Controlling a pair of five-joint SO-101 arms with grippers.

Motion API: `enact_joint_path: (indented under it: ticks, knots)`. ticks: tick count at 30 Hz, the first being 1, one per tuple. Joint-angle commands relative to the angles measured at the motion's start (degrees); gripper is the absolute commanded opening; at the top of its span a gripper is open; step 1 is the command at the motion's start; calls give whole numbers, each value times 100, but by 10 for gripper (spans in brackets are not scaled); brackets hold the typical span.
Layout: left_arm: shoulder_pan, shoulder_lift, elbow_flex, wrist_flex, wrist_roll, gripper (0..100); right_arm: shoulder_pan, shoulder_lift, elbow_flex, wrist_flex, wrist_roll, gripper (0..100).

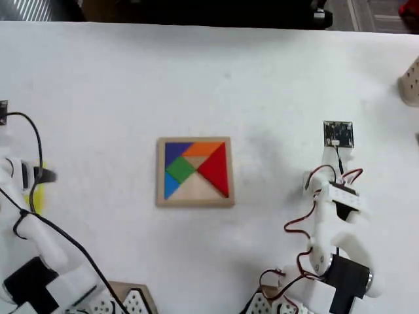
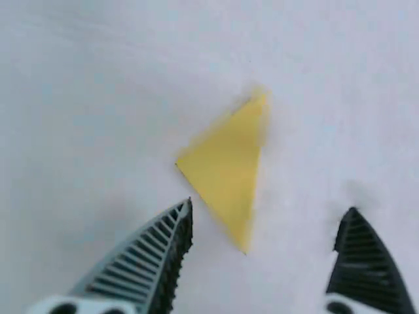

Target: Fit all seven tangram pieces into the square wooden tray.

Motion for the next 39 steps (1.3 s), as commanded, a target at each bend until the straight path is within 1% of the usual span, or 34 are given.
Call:
enact_joint_path:
  ticks: [1, 5, 9, 14, 20, 26, 30, 39]
  knots:
    - [-251, 752, -1116, 431, -88, 336, -40, -48, -18, -66, 44, 20]
    - [-312, 1886, -2189, 1073, -141, 374, -40, -48, -18, -66, 44, 21]
    - [-268, 2589, -2760, 1424, -615, 413, -40, -48, -18, -66, 44, 21]
    - [-365, 2853, -2796, 765, -721, 417, -40, -48, -18, -66, 44, 20]
    - [-444, 3257, -2848, 642, -730, 416, -40, -48, -18, -66, 44, 20]
    - [-453, 3609, -2848, 97, -712, 415, 40, -48, -18, -66, 35, 19]
    - [-470, 3802, -2857, 26, -721, 415, 40, -48, -18, -66, 35, 19]
    - [-444, 3741, -2804, 70, -721, 415, 40, -48, -18, -66, 35, 19]
